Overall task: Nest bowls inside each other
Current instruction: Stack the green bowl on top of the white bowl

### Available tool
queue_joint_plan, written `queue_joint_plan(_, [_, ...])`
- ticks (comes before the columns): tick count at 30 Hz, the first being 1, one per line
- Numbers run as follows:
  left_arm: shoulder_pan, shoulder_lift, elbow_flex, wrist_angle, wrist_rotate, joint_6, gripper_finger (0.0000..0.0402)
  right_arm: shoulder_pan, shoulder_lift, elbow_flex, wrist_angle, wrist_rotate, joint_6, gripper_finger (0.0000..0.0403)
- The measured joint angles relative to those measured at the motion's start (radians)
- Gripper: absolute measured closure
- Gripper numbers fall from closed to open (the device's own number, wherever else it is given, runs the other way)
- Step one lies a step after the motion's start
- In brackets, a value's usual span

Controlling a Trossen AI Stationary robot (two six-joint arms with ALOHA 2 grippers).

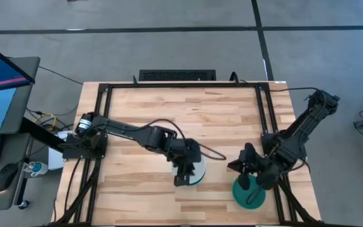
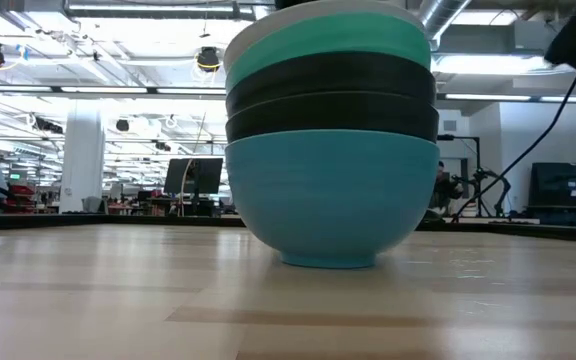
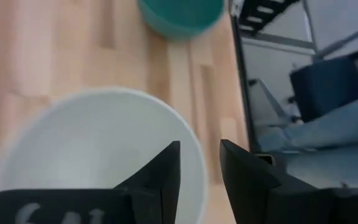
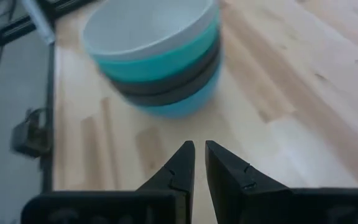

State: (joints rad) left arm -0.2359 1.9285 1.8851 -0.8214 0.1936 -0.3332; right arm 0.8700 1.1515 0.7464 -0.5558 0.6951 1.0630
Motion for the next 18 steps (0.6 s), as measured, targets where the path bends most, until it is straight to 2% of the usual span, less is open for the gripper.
queue_joint_plan(6, [0.032,-0.001,0.182,-0.181,-0.134,0.111,0.0298,0.082,-0.014,0.0,-0.015,-0.101,0.039,0.0342])
queue_joint_plan(11, [0.063,-0.001,0.285,-0.219,-0.156,0.153,0.0298,0.158,-0.041,0.0,-0.041,-0.121,0.063,0.0342])
queue_joint_plan(18, [0.108,-0.001,0.344,-0.203,-0.16,0.183,0.0298,0.182,-0.047,0.0,-0.249,-0.347,0.067,0.0342])
